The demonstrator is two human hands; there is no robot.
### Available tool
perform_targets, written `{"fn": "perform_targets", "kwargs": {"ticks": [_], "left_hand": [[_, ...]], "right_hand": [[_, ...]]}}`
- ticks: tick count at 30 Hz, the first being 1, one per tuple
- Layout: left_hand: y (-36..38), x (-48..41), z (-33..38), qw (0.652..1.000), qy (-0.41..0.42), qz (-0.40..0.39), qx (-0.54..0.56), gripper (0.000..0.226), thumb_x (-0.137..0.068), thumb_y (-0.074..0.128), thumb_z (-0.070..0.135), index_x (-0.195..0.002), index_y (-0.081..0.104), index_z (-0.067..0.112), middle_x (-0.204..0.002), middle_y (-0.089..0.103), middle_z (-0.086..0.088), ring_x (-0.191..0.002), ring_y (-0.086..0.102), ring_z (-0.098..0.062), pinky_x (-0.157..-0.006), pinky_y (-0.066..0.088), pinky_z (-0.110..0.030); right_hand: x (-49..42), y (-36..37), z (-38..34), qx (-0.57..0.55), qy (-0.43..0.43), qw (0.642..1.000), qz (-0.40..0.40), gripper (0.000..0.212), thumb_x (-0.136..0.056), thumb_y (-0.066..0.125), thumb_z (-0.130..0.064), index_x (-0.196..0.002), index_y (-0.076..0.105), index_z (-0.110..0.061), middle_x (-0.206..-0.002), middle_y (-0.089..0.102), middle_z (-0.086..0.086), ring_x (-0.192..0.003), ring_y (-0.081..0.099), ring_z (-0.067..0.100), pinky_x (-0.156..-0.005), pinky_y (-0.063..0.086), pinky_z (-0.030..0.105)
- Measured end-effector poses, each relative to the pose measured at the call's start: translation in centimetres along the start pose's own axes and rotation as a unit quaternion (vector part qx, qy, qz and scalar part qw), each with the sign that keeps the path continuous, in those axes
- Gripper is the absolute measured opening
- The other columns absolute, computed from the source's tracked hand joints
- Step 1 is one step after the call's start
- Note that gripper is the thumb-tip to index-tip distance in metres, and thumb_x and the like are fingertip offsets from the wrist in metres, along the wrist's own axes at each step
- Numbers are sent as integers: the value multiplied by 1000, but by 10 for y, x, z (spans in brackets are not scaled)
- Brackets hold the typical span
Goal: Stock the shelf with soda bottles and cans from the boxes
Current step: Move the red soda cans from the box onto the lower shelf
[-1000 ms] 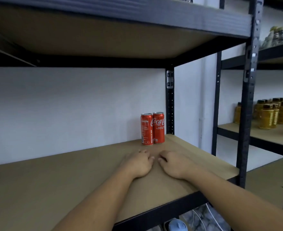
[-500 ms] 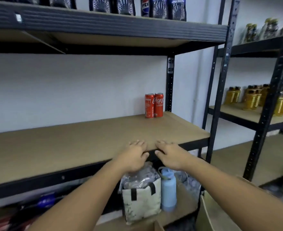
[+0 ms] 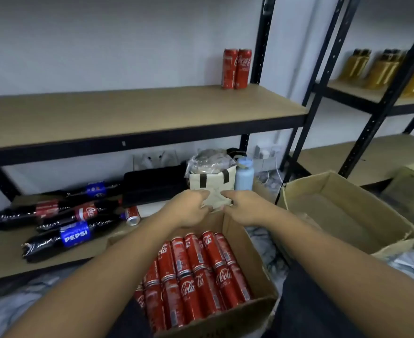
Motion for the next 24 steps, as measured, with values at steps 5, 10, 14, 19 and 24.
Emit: {"fn": "perform_targets", "kwargs": {"ticks": [5, 10, 14, 19, 24], "left_hand": [[62, 15, -19, 996, -46, -74, 23, 42, -100, 55, 42, -139, 56, 26, -131, 64, -3, -112, 61, -23, -93, 53, -37], [109, 2, -36, 987, -68, -126, 74, 40, -101, 58, 37, -137, 59, 18, -136, 63, -8, -122, 59, -27, -101, 50, -39], [148, -22, -52, 980, -87, -150, 94, 48, -101, 59, 37, -144, 54, 16, -142, 58, -10, -128, 55, -27, -99, 44, -30], [196, -63, -72, 969, -119, -176, 129, 47, -98, 64, 35, -140, 57, 15, -134, 63, -10, -118, 60, -27, -93, 47, -31], [256, -90, -78, 968, -148, -145, 144, 45, -93, 68, 36, -131, 58, 14, -112, 70, -13, -105, 65, -31, -85, 51, -36]], "right_hand": [[8, 69, 5, -14, 27, 996, -89, 39, -97, 54, -41, -122, 64, -13, -119, 66, 9, -112, 62, 29, -88, 49, 33], [2, 114, 17, -61, 74, 984, -150, 25, -99, 56, -34, -115, 67, -19, -118, 68, 7, -107, 63, 26, -94, 49, 34], [-13, 156, 41, -123, 146, 963, -191, 46, -94, 63, -43, -135, 58, -21, -123, 66, 8, -104, 67, 25, -98, 54, 44], [-31, 205, 66, -177, 212, 938, -210, 46, -95, 64, -36, -138, 55, -19, -129, 63, 8, -115, 63, 27, -104, 49, 47], [-42, 250, 90, -201, 254, 930, -172, 47, -96, 63, -31, -140, 53, -18, -135, 61, 11, -122, 60, 30, -107, 46, 42]]}}
Point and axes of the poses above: each hand's wrist, its own x-axis away from the middle knuckle, its own y-axis out of the palm, z = x × y, the point moved 2 cm from there along -x, towards the middle knuckle
